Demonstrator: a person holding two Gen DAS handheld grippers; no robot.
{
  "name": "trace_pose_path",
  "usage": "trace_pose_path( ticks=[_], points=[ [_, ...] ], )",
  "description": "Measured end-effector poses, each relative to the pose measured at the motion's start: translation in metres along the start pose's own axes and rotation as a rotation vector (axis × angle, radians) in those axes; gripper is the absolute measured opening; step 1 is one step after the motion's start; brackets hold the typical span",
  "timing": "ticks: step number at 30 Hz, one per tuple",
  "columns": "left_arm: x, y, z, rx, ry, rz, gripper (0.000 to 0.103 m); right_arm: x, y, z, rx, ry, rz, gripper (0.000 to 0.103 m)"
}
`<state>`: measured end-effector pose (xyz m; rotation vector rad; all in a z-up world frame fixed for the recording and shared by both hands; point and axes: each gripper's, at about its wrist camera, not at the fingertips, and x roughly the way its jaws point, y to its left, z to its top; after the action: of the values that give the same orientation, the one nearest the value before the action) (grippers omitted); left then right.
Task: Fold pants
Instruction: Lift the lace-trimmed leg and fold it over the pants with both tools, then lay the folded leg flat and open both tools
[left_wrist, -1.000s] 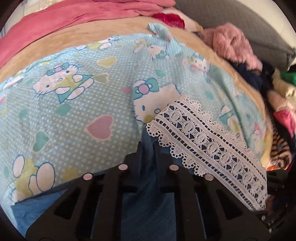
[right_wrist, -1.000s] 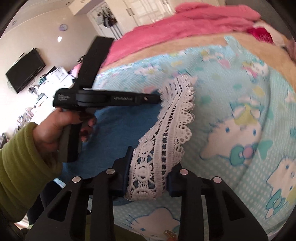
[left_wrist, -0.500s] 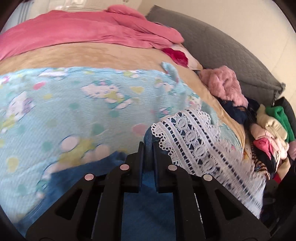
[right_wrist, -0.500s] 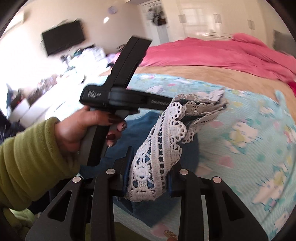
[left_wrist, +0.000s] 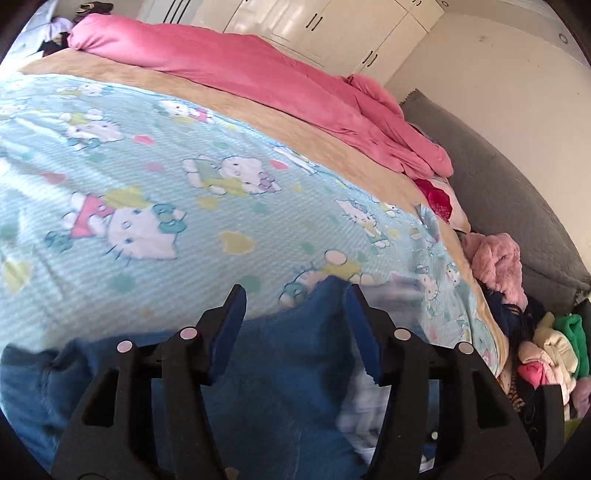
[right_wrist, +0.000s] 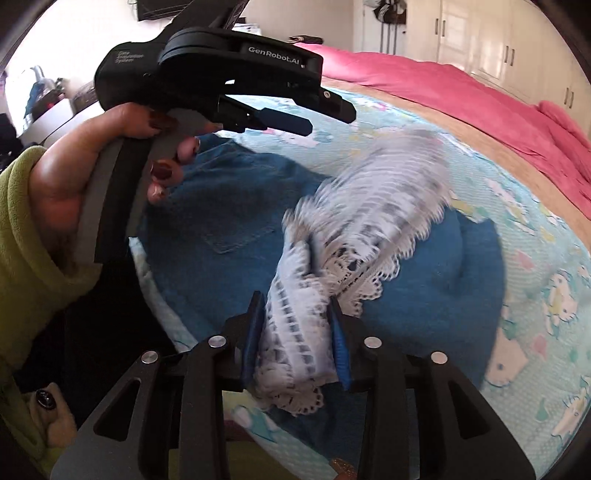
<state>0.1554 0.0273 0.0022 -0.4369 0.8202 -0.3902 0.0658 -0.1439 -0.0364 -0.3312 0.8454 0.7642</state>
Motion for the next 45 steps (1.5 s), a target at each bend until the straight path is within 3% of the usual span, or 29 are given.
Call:
trace_pose_path(
  ticks=[3, 8, 12, 17, 18, 20, 22, 25, 28, 31, 34, 39, 45],
  points=[
    [-0.002, 0.006, -0.008, -0.029, 0.019, -0.015, 0.053, -0.006, 0.005, 0.003, -0.001, -0.020, 0.058, 0.053],
    [0.015, 0.002, -0.020, -0.051, 0.071, -0.050, 0.056, -0.034, -0.006, 0.007, 0.035, -0.095, 0.097, 0.061],
    [0.032, 0.002, -0.023, -0.073, 0.112, -0.069, 0.064, -0.052, -0.048, 0.005, 0.137, -0.141, 0.019, 0.065],
    [0.053, -0.003, -0.021, -0.060, 0.156, -0.033, 0.068, -0.035, -0.117, 0.008, 0.310, -0.090, -0.115, 0.065],
    [0.055, -0.004, -0.021, -0.056, 0.156, -0.015, 0.064, -0.029, -0.125, 0.010, 0.331, -0.069, -0.147, 0.065],
    [0.060, -0.005, -0.020, -0.062, 0.159, 0.017, 0.017, -0.011, -0.147, 0.018, 0.379, -0.033, -0.159, 0.065],
    [0.061, -0.006, -0.019, -0.074, 0.156, 0.013, 0.013, 0.003, -0.162, 0.026, 0.411, -0.020, -0.127, 0.065],
    [0.051, -0.018, -0.015, -0.024, 0.118, 0.017, 0.010, 0.021, -0.175, 0.030, 0.452, 0.019, -0.175, 0.065],
    [0.038, -0.030, -0.009, 0.044, 0.069, 0.040, 0.010, 0.019, -0.159, 0.036, 0.351, -0.036, -0.267, 0.065],
    [0.050, -0.025, -0.008, 0.084, 0.102, 0.130, 0.011, 0.028, -0.144, 0.040, 0.249, -0.045, -0.324, 0.065],
    [0.063, -0.009, -0.016, 0.044, 0.130, 0.164, 0.024, 0.048, -0.143, 0.039, 0.213, 0.015, -0.348, 0.065],
    [0.052, -0.003, -0.020, 0.025, 0.110, 0.160, 0.033, 0.051, -0.149, 0.033, 0.240, 0.028, -0.332, 0.067],
    [0.023, -0.015, -0.024, 0.059, 0.052, 0.191, 0.046, 0.008, -0.151, 0.024, 0.345, -0.068, -0.268, 0.078]
  ],
)
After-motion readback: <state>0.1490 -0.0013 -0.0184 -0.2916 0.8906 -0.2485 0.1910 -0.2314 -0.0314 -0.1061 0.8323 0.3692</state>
